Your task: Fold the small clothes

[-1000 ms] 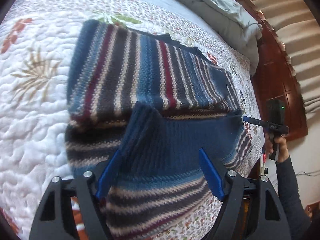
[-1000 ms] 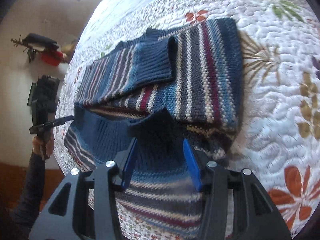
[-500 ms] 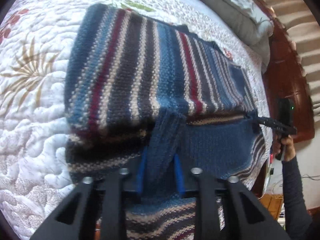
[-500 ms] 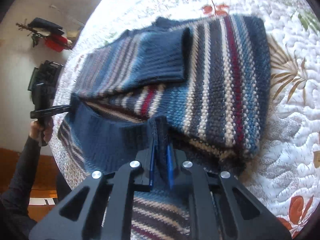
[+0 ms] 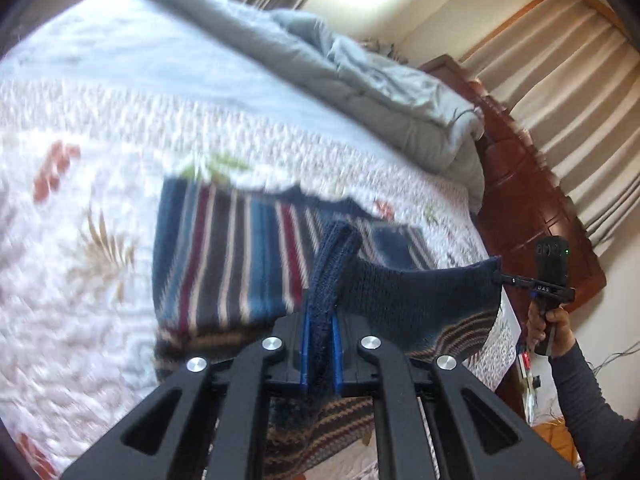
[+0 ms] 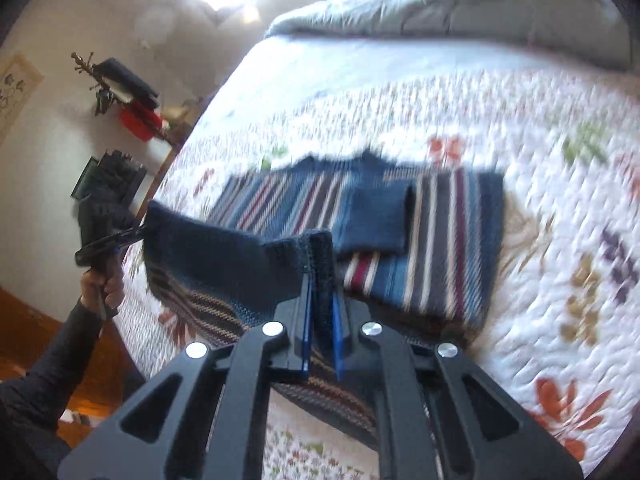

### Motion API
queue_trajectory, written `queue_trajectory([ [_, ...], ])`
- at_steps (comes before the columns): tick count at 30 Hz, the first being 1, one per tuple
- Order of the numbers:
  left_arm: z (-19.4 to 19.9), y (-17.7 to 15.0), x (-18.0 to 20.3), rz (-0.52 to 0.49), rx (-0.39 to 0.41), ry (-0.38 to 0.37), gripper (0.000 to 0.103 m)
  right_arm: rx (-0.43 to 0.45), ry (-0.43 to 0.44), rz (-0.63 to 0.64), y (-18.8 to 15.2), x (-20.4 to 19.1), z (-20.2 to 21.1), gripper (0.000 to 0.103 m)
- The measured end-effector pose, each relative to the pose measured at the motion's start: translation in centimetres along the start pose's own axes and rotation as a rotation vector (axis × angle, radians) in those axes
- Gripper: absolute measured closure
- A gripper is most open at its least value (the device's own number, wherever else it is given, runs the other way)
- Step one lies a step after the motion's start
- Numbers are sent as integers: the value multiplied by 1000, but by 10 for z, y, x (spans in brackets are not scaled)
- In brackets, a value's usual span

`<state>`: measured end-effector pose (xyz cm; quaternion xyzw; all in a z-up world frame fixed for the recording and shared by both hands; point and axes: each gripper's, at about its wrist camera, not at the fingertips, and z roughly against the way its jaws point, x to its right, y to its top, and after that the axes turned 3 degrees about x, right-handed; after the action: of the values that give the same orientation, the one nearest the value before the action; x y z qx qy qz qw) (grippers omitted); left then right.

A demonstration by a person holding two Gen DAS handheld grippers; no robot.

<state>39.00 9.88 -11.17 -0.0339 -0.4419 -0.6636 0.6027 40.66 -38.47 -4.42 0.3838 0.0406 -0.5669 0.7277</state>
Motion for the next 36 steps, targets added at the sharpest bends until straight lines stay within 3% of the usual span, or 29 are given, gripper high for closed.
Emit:
queue_trajectory([
  [7,-14,74,8,-22,27,53,95,76,-59,-34,67,9,-10,96],
  [13,-85,116,-34,46,-62,166,95,29,-155,-82,108,38,-69,96],
  [16,-127,121,-56,79,-128,216,95,-31,-208,-121,114,59,-109,96],
  [20,-179,102,-89,130,-235,304,95,-100,-280,-188,109,93,-154,96],
  [24,-178,99,-97,170,-207,266,95,-86,-265,-218,108,103,-160,96],
  [29,-157,127,-77,116,-152,231,95,-35,-242,-220,118,102,-141,96],
  [32,-158,143,-73,110,-137,241,95,-19,-256,-241,124,107,-138,96],
  [36,-189,141,-87,122,-181,293,95,-36,-279,-258,124,118,-154,96],
])
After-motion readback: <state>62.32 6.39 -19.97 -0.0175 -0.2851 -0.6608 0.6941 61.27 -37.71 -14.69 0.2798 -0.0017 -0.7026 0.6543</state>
